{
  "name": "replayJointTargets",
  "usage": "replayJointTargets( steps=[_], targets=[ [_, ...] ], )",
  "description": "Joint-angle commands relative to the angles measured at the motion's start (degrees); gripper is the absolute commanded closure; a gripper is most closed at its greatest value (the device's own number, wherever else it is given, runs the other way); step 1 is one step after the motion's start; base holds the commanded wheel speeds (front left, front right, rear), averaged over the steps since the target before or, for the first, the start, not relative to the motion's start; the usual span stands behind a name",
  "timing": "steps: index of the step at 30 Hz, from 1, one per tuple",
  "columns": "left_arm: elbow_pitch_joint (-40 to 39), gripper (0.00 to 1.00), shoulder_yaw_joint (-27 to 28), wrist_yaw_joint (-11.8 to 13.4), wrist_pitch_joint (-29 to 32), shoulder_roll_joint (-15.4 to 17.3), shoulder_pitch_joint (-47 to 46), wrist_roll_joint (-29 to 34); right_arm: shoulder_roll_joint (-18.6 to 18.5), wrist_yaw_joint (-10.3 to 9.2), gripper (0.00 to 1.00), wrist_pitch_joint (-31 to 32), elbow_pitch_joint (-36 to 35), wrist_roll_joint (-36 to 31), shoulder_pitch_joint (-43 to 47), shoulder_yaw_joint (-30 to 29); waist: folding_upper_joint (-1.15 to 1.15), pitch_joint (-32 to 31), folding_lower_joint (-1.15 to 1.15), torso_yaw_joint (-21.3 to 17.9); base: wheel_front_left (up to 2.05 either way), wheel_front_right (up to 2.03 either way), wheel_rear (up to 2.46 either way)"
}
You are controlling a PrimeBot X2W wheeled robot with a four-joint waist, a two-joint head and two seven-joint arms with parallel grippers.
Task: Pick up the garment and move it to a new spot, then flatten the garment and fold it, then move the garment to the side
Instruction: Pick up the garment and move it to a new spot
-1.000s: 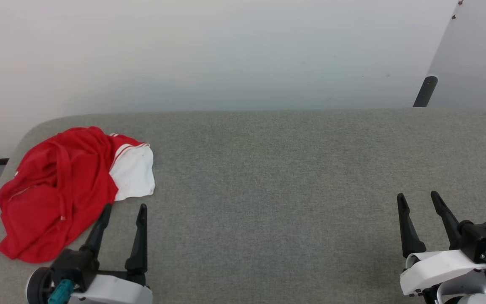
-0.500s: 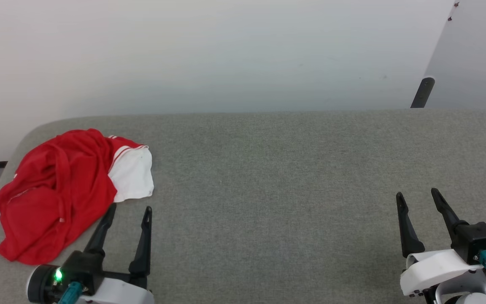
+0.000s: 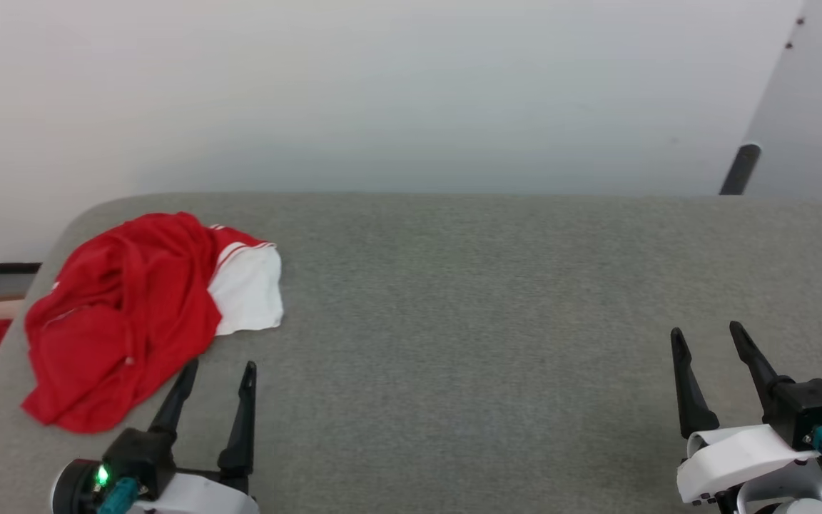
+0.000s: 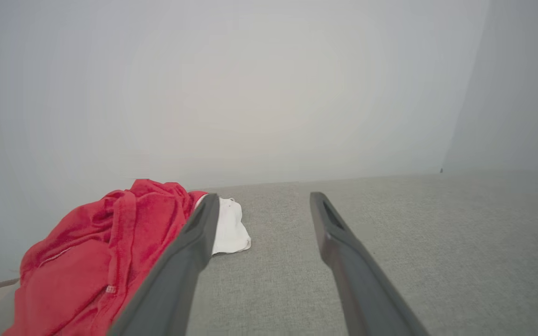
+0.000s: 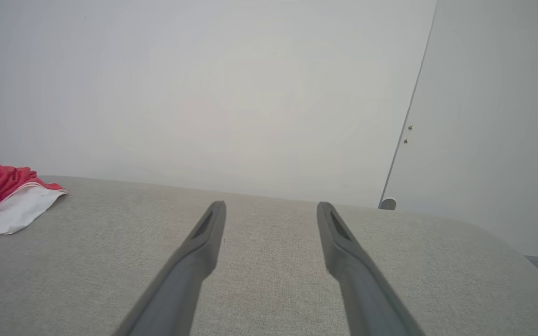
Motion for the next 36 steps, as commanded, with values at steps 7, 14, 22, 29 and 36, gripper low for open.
replayJointTargets(
  steps=[7,14,22,29,36],
  targets=[
    [2.93,0.0,2.4,0.72,0.01,0.58,-1.21,-1.27,0.22,0.04,0.0,0.13,0.6,1.41,1.12,1.57,0.0,-1.88,0.0,7.7,0.0,0.0,0.0],
    [3.74,0.0,4.36,2.4,0.01,1.0,-0.98,-1.37,0.21,0.03,0.0,-0.12,2.09,2.73,0.66,4.13,0.0,-3.49,0.0,14.78,0.0,0.0,0.0],
    [3.77,0.0,5.96,3.93,0.01,1.32,-0.07,-1.8,0.21,0.03,0.0,-1.25,4.31,4.99,0.05,7.32,0.0,-4.98,0.0,21.18,0.0,0.0,0.0],
    [2.59,0.0,6.41,4.75,0.04,1.04,0.33,-2.71,0.2,0.03,0.0,-1.6,5.42,5.51,-1.07,8.48,0.0,-4.52,0.0,23.63,0.0,0.0,0.0],
    [1.53,0.0,5.36,3.37,3.47,2.82,-2.52,-3.55,0.19,0.03,0.0,-1.73,5.66,4.94,-0.97,8.45,0.0,-3.66,0.0,23.25,0.0,0.0,0.0]
  ],
)
